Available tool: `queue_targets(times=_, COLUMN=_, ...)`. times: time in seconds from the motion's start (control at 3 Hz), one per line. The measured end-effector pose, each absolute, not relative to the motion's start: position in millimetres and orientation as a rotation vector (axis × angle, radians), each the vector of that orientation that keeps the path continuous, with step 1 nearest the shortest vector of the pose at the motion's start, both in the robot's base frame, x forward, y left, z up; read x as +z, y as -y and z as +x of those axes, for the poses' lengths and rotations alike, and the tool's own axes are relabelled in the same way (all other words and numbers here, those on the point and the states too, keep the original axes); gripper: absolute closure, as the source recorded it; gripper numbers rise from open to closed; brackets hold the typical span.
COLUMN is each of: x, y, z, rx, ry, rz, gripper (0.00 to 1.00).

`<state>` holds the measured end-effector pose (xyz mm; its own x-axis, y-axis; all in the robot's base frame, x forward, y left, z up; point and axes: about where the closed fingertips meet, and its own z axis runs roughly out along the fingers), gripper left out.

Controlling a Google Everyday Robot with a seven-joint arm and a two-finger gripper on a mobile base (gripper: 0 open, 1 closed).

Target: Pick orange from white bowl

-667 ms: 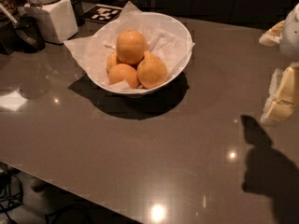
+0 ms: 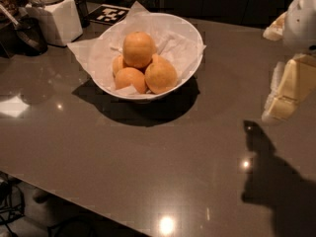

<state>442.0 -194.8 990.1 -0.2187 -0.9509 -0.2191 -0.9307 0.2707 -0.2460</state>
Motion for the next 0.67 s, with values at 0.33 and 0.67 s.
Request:
queue_targets(times=0.33, x=1009.3, y=143.1, z=465.5, rx=-0.144, ry=-2.209, rz=-1.796, gripper=0.0)
queue_targets(times=0.67, x=1012.4, y=139.0, z=469.4, rx=-0.154, ry=-2.187, rz=-1.788, gripper=0.0)
